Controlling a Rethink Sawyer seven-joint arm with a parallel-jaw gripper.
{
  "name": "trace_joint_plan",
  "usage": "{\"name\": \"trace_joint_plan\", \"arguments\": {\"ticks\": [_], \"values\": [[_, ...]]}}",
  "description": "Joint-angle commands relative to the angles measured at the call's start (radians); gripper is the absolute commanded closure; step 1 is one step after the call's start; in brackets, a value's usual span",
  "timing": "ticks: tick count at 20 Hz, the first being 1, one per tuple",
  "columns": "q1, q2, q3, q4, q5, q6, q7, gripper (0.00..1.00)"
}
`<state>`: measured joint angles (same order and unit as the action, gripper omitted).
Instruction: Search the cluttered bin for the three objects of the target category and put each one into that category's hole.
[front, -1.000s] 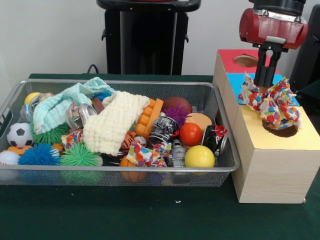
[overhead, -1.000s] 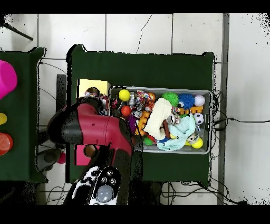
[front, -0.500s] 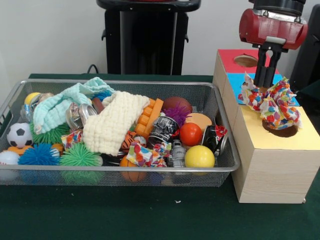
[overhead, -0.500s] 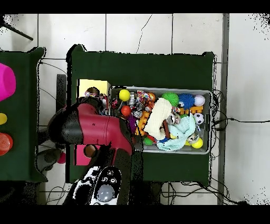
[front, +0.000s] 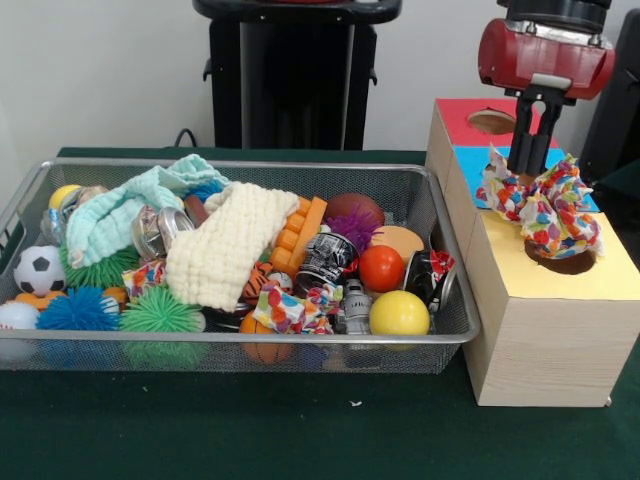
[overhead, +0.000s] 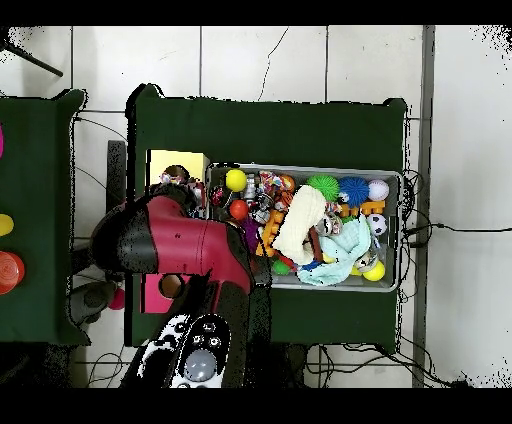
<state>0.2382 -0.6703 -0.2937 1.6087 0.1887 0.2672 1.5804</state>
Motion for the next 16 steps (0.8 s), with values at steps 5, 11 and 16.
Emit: {"name": "trace_joint_plan", "arguments": {"ticks": [5,11,16], "values": [[-0.018,0.041,0.103,0.088,0.027,0.035,0.210,1.00],[-0.017,0.046,0.110,0.092,0.028,0.014,0.216,1.00],[-0.026,0.038,0.127,0.104,0.035,0.005,0.222,1.00]]}}
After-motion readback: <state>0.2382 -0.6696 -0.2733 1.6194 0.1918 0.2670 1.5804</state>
